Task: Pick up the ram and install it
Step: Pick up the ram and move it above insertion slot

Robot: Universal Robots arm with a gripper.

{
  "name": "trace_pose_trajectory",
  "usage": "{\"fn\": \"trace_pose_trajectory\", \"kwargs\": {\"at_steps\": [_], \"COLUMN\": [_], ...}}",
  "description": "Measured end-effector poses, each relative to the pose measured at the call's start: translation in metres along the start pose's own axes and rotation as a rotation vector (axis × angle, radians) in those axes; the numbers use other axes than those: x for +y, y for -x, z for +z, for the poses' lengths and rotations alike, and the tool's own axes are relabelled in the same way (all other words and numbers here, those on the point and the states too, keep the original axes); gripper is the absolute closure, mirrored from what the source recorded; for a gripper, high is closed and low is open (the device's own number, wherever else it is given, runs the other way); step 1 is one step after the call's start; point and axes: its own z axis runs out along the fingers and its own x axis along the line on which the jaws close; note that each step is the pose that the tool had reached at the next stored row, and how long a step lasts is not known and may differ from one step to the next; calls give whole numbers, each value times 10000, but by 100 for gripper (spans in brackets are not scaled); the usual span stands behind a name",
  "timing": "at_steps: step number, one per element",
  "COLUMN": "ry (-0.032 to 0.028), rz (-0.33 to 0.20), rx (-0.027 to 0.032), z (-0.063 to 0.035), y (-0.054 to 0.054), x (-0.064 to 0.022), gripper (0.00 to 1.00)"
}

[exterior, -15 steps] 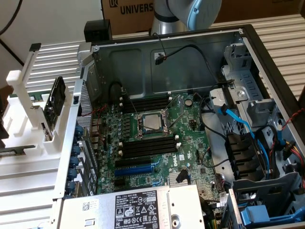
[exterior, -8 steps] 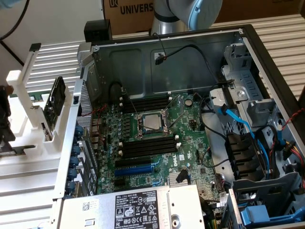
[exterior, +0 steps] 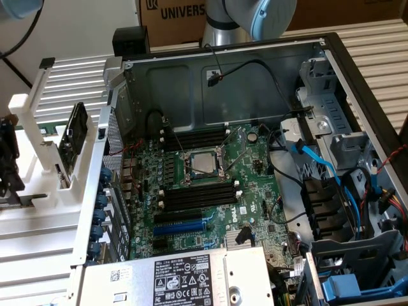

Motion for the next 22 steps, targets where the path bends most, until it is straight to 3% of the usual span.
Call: {"fn": "trace_pose_trajectory", "kwargs": {"at_steps": [8, 20, 22], "ry": [-2, 0, -1], "rz": [1, 0, 1], "rx": [-1, 0, 0], "z": [89, 94, 94], "y": [21, 23, 23], "x": [-14, -15, -15], "gripper": [67, 67, 76]}}
